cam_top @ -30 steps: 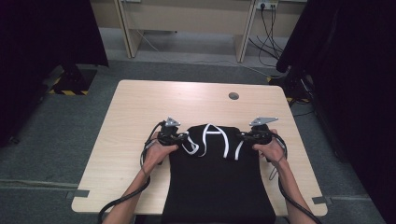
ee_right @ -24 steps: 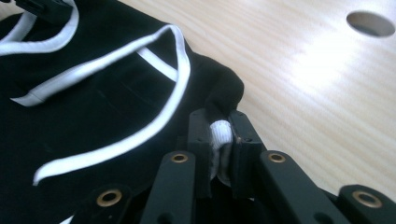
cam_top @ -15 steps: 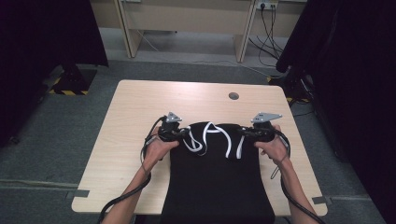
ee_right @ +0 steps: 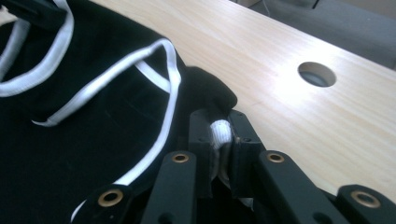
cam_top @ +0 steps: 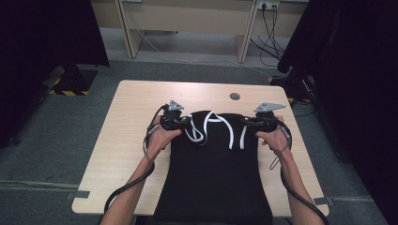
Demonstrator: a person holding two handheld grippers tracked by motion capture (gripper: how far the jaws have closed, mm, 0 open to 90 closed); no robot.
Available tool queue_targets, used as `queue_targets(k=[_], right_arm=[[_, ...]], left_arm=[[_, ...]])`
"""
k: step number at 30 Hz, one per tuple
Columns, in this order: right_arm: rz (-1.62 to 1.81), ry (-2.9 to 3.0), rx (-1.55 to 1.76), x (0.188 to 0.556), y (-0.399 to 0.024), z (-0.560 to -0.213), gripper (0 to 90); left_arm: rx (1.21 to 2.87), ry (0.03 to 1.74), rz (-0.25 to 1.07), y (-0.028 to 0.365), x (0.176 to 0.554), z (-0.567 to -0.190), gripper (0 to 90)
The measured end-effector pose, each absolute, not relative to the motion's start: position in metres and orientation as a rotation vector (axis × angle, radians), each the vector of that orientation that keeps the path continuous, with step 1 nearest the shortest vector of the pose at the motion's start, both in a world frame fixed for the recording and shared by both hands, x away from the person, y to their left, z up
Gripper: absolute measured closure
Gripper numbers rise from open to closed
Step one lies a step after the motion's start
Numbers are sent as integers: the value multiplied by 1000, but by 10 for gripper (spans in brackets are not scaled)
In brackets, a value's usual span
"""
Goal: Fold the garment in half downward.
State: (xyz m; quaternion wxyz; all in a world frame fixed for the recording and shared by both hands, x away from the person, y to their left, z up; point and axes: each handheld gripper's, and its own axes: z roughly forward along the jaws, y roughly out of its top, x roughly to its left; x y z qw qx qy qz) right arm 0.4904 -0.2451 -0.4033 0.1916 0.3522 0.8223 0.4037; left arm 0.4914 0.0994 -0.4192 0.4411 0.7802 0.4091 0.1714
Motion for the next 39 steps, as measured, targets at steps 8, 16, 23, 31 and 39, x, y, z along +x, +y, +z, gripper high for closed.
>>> queue_targets(k=[8,16,23,31,39], right_arm=[[1146,2260,979,499,-248,-383,823],[1183,2245,904,479,-244,-384,823],[1209,2275,836,436,-241,-414,823],[1181,2302,736,375,-240,-429,821],[1144,2373,731,328,-250,-445,820]], left_arm=[[1898,1007,468,97,504,-397,823],[1877,945,474,100,482,-400,821],[1907,833,493,104,433,-419,811],[1913,766,479,120,373,-441,801],[2059,667,423,118,321,-454,767]])
